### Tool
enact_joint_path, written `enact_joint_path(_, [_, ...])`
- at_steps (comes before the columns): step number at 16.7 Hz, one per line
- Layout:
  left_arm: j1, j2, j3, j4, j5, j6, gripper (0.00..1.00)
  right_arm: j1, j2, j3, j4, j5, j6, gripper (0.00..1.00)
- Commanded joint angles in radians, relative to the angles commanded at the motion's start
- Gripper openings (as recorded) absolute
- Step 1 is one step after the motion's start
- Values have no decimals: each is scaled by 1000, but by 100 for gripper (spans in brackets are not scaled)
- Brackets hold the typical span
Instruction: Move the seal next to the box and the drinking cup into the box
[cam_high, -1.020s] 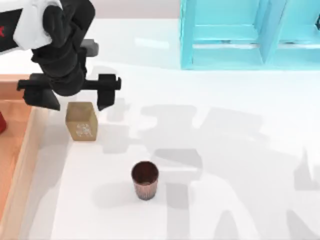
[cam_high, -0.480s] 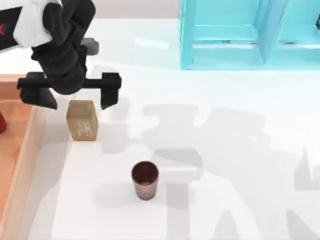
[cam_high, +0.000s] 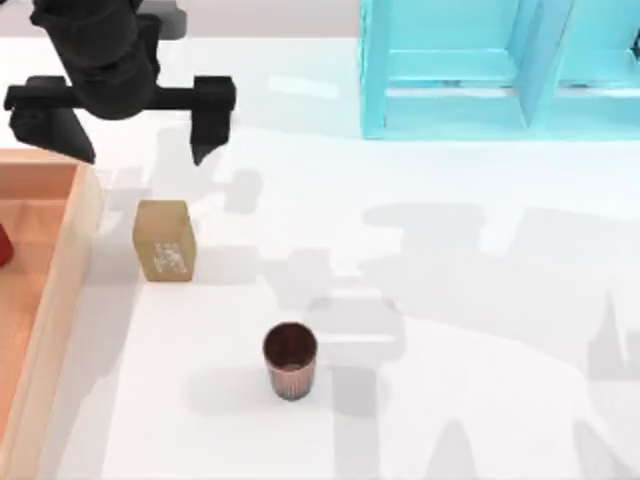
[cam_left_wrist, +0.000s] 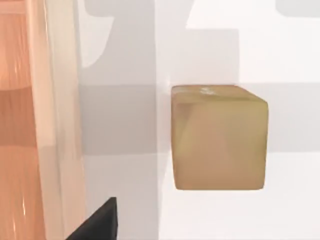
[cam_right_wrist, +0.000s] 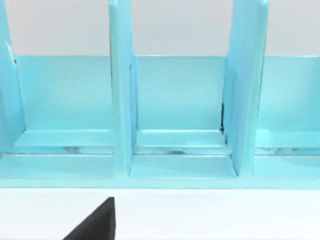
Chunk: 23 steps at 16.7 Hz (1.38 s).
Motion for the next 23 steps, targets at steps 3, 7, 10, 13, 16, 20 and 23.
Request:
enact_joint_path(3, [2,-10,65,-67,1,-2,100,0,0,0,0,0,0,100])
enact_joint_path(7, [1,-7,65,-67,1,-2,100,0,0,0,0,0,0,100])
enact_joint_path(10, [-37,0,56,-69,7,-40,100,0,0,0,0,0,0,100])
enact_joint_path(13, [-162,11,13,-69,21,-162,100,0,0,0,0,0,0,100])
enact_joint_path(16, [-318,20,-46,-65,39,-336,100,0,0,0,0,0,0,100])
enact_joint_path(20, [-465,18,-110,-54,59,-490,100,0,0,0,0,0,0,100])
enact_joint_path(23, [-478,16,-119,-51,61,-504,100,0,0,0,0,0,0,100])
